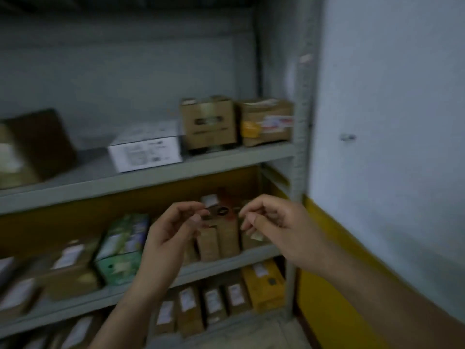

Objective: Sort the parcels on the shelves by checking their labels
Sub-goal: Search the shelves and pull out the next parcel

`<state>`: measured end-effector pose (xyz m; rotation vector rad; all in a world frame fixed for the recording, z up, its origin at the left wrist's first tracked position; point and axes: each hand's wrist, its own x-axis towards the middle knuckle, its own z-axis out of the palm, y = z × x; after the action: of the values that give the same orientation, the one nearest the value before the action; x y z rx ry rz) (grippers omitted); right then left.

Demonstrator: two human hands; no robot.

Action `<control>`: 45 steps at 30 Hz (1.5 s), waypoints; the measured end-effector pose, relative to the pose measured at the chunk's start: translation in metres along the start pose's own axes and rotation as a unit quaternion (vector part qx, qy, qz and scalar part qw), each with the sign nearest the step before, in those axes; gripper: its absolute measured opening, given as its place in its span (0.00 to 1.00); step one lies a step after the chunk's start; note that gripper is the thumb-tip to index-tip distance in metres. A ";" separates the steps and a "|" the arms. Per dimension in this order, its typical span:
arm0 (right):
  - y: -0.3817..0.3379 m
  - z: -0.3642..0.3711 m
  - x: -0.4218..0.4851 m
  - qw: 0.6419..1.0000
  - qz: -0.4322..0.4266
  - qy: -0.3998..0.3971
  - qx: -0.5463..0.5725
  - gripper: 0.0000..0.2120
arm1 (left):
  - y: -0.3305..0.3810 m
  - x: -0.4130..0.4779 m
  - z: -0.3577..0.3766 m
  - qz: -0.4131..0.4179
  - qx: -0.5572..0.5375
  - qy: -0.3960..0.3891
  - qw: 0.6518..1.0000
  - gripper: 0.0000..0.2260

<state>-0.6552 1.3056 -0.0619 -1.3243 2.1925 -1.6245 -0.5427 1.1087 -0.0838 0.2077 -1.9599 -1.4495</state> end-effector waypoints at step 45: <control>0.063 0.192 0.215 0.967 0.077 0.053 0.236 0.25 | -0.124 0.129 -0.192 -0.051 -0.052 0.094 0.993 0.30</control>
<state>-0.7188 1.0214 -0.1113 -0.9295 1.7387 -2.0214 -0.5569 0.8482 -0.1113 0.3882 -1.7398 -1.5359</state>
